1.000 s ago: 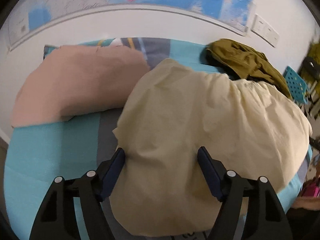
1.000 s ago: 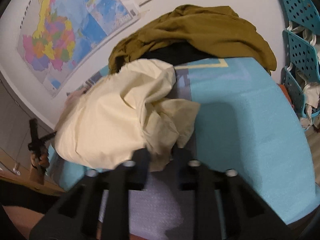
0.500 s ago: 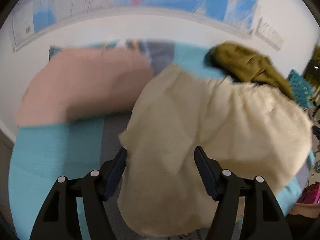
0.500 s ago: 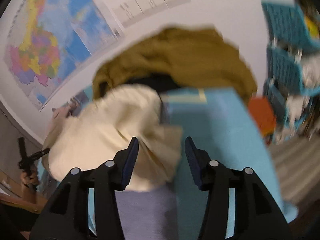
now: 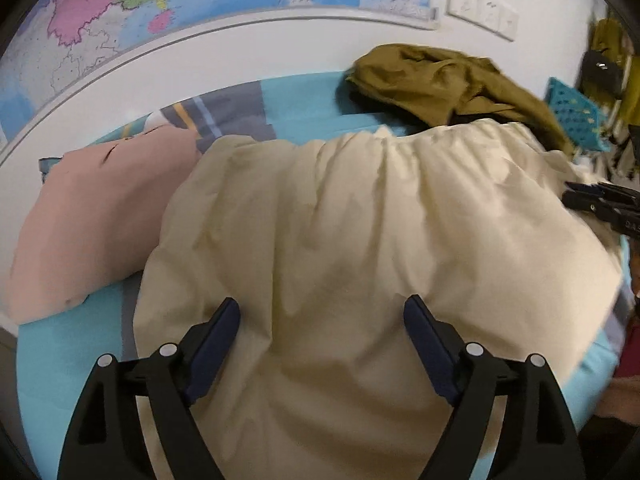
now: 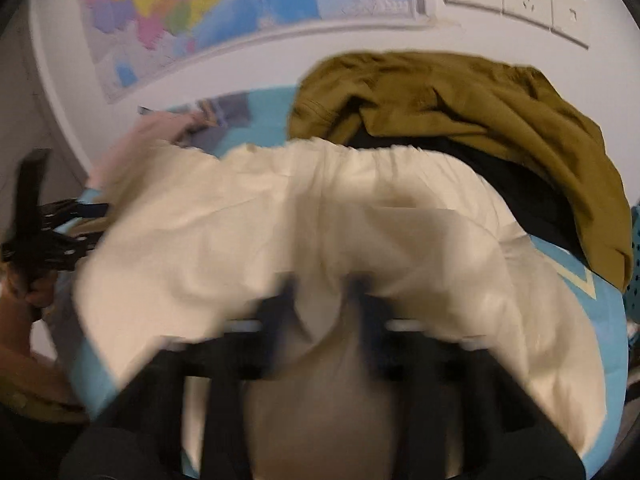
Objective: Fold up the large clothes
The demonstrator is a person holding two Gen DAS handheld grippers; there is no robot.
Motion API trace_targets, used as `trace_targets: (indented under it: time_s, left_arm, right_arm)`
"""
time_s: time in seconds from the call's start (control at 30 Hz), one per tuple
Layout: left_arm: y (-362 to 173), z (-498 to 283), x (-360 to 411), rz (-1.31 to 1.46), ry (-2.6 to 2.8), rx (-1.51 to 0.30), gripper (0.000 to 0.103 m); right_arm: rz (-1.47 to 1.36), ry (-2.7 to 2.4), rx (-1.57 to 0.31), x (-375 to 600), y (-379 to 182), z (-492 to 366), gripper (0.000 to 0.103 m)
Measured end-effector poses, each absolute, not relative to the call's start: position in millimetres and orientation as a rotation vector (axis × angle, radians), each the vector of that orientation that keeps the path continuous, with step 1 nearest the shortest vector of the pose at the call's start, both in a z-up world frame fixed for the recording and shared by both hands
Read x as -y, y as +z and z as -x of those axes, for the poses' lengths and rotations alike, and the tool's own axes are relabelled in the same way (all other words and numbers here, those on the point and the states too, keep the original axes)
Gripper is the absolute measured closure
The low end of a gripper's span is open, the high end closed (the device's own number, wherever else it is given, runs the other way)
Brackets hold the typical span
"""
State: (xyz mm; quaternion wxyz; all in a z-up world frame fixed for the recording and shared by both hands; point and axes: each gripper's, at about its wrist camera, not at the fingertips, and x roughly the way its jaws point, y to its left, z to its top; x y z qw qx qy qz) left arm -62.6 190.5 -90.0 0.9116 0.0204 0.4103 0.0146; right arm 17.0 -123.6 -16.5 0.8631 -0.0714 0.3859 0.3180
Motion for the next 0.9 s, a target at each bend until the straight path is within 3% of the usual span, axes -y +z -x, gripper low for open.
trace_targets:
  time_s: [0.07, 0.17, 0.43, 0.53, 0.57, 0.6, 0.9]
  left_arm:
    - [-90.1, 54.9, -193.8, -0.044, 0.053, -0.843, 0.030]
    - [-87.5, 40.3, -201.1, -0.044, 0.110, -0.844, 0.043]
    - [-80.4, 19.2, -216.7, -0.016, 0.138, -0.833, 0.045]
    - [-75.7, 28.3, -214.4, -0.026, 0.125, -0.809, 0.045]
    - [-74.2, 31.9, -213.5, -0.020, 0.112, -0.801, 0.045]
    - [-73.2, 35.5, -211.6, -0.017, 0.109, -0.796, 0.045]
    - [-59.3, 62.3, -191.0, -0.025, 0.094, -0.719, 0.038]
  right_arm:
    - [0.128, 0.673, -0.810, 120.9, -16.8, -27.8, 0.098]
    - [0.088, 0.658, -0.759, 123.6, -5.8, -33.6, 0.100]
    - [0.082, 0.608, -0.811, 112.9, -24.0, -48.7, 0.101]
    - [0.086, 0.618, -0.794, 116.2, -13.5, -39.8, 0.083]
    - [0.081, 0.630, -0.786, 116.8, -8.8, -36.4, 0.069]
    - [0.078, 0.633, -0.773, 117.0, -5.4, -33.0, 0.066]
    - [0.086, 0.721, -0.707, 93.6, 13.7, -10.5, 0.062]
